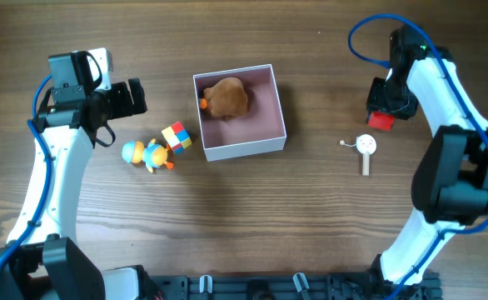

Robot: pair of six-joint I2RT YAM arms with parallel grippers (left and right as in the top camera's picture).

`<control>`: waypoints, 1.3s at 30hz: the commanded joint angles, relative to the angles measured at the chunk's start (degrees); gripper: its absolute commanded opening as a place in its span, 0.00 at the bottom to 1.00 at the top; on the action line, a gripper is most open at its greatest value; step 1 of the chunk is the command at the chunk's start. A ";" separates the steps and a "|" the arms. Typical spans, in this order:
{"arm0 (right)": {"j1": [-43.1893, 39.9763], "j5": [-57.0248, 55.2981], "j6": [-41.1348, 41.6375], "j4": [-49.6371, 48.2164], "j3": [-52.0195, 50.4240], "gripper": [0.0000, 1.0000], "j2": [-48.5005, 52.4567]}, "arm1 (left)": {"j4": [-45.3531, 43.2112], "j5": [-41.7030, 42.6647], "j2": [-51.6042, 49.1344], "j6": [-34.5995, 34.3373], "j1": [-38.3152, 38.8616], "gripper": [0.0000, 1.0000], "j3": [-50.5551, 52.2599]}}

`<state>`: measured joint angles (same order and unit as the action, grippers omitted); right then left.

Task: Pack container
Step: 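Move the right gripper to the red toy truck and grasp it, then place the red truck in the box beside the plush toy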

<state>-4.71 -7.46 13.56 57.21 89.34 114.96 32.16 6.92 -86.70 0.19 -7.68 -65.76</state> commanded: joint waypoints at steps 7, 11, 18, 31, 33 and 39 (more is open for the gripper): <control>14.78 10.16 -4.37 -0.63 2.71 0.28 -22.80 | -0.15 -0.13 -0.33 1.09 -0.22 1.00 -1.09; 25.75 10.56 -6.71 -0.85 2.67 0.28 -24.61 | -0.15 -0.13 -0.33 1.09 -0.22 1.00 -1.11; 34.21 11.06 -3.91 -4.04 2.03 0.28 -15.23 | -0.15 -0.13 -0.33 1.09 -0.22 1.00 -1.09; 34.75 8.37 4.92 -15.34 2.03 0.34 -4.33 | -0.15 -0.13 -0.33 1.09 -0.22 1.00 -1.11; 34.75 8.37 4.90 -15.43 2.03 0.34 -3.89 | -0.15 -0.13 -0.33 1.11 -0.22 1.00 -1.09; 34.75 7.26 4.85 -14.88 2.03 0.34 -0.98 | -0.15 -0.13 -0.33 1.09 -0.22 1.00 -1.11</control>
<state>29.61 1.43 17.78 42.33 91.09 111.11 32.14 6.92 -86.70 0.19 -7.68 -65.76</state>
